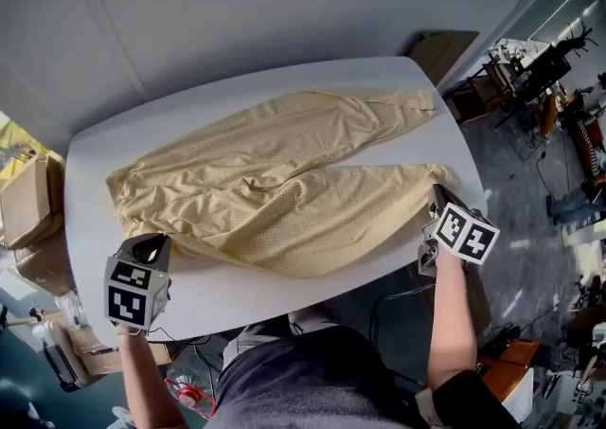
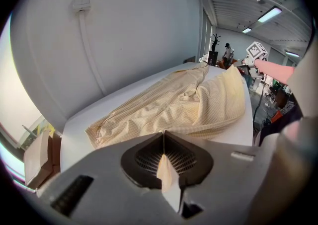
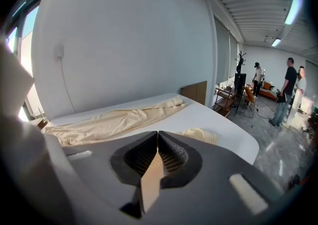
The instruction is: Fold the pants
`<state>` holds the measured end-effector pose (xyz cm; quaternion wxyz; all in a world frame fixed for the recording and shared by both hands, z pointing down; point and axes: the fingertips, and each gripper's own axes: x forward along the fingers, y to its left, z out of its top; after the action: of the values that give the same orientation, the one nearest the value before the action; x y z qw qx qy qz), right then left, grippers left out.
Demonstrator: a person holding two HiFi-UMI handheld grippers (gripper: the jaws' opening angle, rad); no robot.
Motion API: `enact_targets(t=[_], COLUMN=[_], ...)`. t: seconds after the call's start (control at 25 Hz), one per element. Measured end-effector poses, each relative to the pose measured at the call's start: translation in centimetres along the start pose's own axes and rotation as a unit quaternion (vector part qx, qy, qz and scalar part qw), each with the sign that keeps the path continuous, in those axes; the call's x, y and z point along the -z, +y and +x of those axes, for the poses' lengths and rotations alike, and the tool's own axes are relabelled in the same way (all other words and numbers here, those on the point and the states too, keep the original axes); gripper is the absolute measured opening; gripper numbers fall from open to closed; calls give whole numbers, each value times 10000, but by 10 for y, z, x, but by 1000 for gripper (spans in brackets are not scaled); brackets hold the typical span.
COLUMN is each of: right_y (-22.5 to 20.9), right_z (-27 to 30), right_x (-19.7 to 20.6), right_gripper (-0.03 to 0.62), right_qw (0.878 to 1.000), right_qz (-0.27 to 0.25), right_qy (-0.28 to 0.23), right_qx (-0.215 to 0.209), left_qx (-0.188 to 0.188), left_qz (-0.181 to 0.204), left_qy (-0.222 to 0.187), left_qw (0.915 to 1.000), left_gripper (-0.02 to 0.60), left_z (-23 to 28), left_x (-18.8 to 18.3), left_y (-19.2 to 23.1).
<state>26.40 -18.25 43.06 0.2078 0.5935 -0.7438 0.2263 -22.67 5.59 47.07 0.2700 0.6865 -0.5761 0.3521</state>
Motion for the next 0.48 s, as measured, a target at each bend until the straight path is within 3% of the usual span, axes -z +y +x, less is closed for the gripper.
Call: enact_targets(t=[0.48], right_y=[52], right_z=[64], right_x=[-79], right_gripper=[9], right_qw=[9967], right_qz=[-456], right_qy=[-344], right_qx=[-579], left_qx=[-729], left_qz=[-735], left_qy=[-52], left_qw=[9946], left_gripper=[10], left_z=[-1], left_x=[-14], left_y=[51])
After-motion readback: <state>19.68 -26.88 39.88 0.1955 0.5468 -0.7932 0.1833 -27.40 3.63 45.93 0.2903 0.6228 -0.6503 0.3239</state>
